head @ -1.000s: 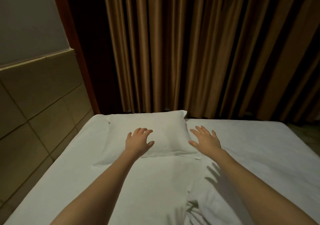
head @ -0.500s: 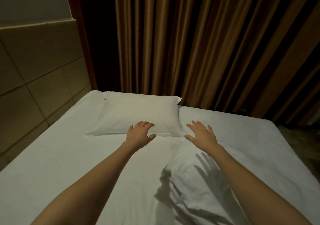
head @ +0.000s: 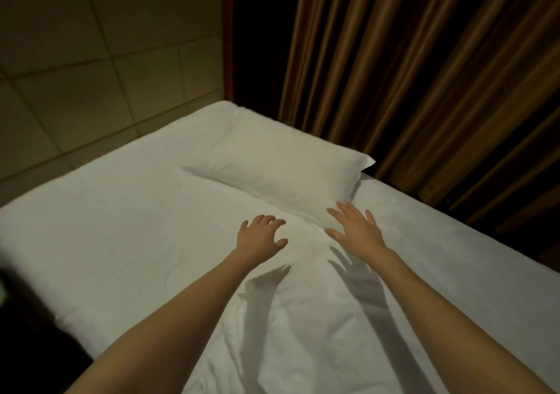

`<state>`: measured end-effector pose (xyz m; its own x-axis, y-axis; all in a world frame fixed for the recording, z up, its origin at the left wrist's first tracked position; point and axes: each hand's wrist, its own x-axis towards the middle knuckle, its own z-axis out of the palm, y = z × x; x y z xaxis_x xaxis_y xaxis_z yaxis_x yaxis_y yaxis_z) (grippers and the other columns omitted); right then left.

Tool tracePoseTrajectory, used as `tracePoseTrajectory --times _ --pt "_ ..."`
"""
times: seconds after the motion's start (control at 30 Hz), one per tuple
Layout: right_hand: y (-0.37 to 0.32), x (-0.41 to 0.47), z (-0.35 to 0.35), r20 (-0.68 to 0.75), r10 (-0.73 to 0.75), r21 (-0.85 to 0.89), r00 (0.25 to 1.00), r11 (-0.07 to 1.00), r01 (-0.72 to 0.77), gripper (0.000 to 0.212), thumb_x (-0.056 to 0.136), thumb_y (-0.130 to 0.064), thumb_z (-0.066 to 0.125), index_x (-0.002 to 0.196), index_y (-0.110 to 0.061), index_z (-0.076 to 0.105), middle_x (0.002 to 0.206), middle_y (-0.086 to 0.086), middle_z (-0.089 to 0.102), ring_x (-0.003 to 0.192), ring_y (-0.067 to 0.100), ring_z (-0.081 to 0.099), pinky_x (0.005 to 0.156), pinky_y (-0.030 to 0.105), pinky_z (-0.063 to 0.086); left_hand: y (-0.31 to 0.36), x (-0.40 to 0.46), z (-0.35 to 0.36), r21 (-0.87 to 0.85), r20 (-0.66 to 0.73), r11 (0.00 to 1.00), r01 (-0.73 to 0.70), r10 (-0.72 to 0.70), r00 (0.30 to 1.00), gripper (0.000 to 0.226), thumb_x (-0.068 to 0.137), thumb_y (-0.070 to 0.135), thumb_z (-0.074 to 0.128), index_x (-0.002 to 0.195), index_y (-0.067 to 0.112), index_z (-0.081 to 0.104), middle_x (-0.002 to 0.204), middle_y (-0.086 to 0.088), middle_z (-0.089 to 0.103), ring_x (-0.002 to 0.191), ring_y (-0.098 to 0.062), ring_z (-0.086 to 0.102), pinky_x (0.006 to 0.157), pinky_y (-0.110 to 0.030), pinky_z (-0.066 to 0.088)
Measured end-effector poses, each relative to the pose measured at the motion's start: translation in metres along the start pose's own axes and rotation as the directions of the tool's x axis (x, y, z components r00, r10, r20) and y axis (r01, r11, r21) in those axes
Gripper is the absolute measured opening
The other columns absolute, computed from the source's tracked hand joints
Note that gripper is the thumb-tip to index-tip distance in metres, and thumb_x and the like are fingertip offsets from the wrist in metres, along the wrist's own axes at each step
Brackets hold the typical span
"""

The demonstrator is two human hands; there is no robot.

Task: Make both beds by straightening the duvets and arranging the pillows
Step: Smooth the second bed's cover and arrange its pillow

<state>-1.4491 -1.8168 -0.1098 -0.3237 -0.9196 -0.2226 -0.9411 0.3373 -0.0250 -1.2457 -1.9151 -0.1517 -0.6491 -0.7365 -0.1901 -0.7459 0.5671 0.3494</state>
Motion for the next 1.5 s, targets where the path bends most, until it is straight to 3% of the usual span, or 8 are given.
tracePoseTrajectory --times 0.2,0.37,0.47,0.6,0.8,1.03,1.33,1.5 --pt "0.016 0.064 0.052 0.048 -0.132 0.006 0.990 0.991 0.131 0.055 0.099 -0.052 0.032 0.149 -0.033 0.023 0.159 -0.007 0.012 0.147 0.011 0.004 0.117 0.041 -0.001 0.038 0.040 0.067 -0.544 0.097 0.739 0.399 -0.416 0.904 0.046 0.098 0.042 0.033 0.140 0.026 0.041 0.139 -0.003 0.049 0.126 -0.025 0.046 0.101 -0.039 0.035" --pt "0.007 0.088 0.139 0.234 -0.246 0.156 0.941 0.964 0.214 0.051 0.097 -0.056 0.031 0.145 -0.039 0.030 0.157 -0.014 0.018 0.145 0.004 0.009 0.117 0.035 -0.002 0.043 0.008 0.172 -0.529 0.080 0.635 0.562 -0.622 0.779 0.079 0.085 0.056 0.003 0.138 0.020 0.048 0.127 -0.005 0.061 0.119 -0.023 0.054 0.109 -0.036 0.028" --pt "0.005 0.092 0.183 0.279 -0.328 0.066 0.903 0.944 0.323 0.049 0.098 -0.057 0.026 0.144 -0.040 0.032 0.156 -0.016 0.021 0.144 0.003 0.012 0.117 0.033 0.000 0.036 0.009 0.207 -0.592 -0.042 0.580 0.559 -0.715 0.698 0.073 0.083 0.049 0.015 0.123 0.010 0.063 0.108 -0.008 0.070 0.104 -0.026 0.064 0.104 -0.043 0.038" --pt "0.014 0.098 0.220 0.328 -0.351 0.006 0.877 0.929 0.370 0.079 0.080 -0.072 -0.001 0.145 -0.039 0.031 0.156 -0.015 0.022 0.144 0.005 0.014 0.117 0.034 0.004 0.024 0.015 0.249 -0.497 -0.065 0.648 0.577 -0.691 0.720 0.052 0.085 0.035 0.032 0.108 0.008 0.070 0.091 -0.009 0.072 0.090 -0.030 0.069 0.090 -0.053 0.049" --pt "0.008 0.112 0.260 0.381 -0.411 0.000 0.829 0.896 0.444 0.096 0.068 -0.073 -0.008 0.145 -0.033 0.032 0.153 -0.012 0.029 0.141 0.007 0.023 0.115 0.032 0.014 -0.009 0.021 0.276 -0.270 0.320 0.678 0.684 -0.607 0.728 0.080 0.080 0.062 -0.002 0.151 0.030 0.016 0.156 -0.001 0.023 0.146 -0.025 0.008 0.115 -0.051 0.000" --pt "0.005 0.130 0.284 0.515 -0.409 0.043 0.753 0.890 0.454 0.075 0.086 -0.073 0.024 0.147 -0.030 0.027 0.153 -0.012 0.030 0.140 0.008 0.026 0.113 0.033 0.020 -0.019 0.031 0.305 -0.324 0.212 0.645 0.692 -0.663 0.718 0.100 0.061 0.067 -0.006 0.144 0.028 0.032 0.145 0.005 0.038 0.136 -0.017 0.028 0.111 -0.048 0.020" --pt "-0.006 0.135 0.280 0.608 -0.371 -0.029 0.702 0.873 0.486 0.077 0.079 -0.078 0.020 0.130 -0.030 0.052 0.126 -0.005 0.050 0.120 0.014 0.039 0.100 0.031 0.030 -0.034 0.034 0.304 -0.206 0.434 0.746 0.633 -0.510 0.743 0.056 0.090 0.065 0.021 0.137 0.037 0.036 0.127 0.006 0.051 0.112 -0.024 0.044 0.082 -0.045 0.031" --pt "-0.004 0.139 0.266 0.682 -0.352 0.086 0.641 0.909 0.408 0.070 0.067 -0.082 0.030 0.111 -0.038 0.062 0.128 -0.012 0.042 0.127 0.010 0.031 0.101 0.029 0.027 -0.038 0.031 0.296 -0.325 0.473 0.688 0.649 -0.477 0.741 0.069 0.082 0.079 0.023 0.128 0.034 0.049 0.127 0.004 0.050 0.123 -0.020 0.038 0.099 -0.048 0.031"
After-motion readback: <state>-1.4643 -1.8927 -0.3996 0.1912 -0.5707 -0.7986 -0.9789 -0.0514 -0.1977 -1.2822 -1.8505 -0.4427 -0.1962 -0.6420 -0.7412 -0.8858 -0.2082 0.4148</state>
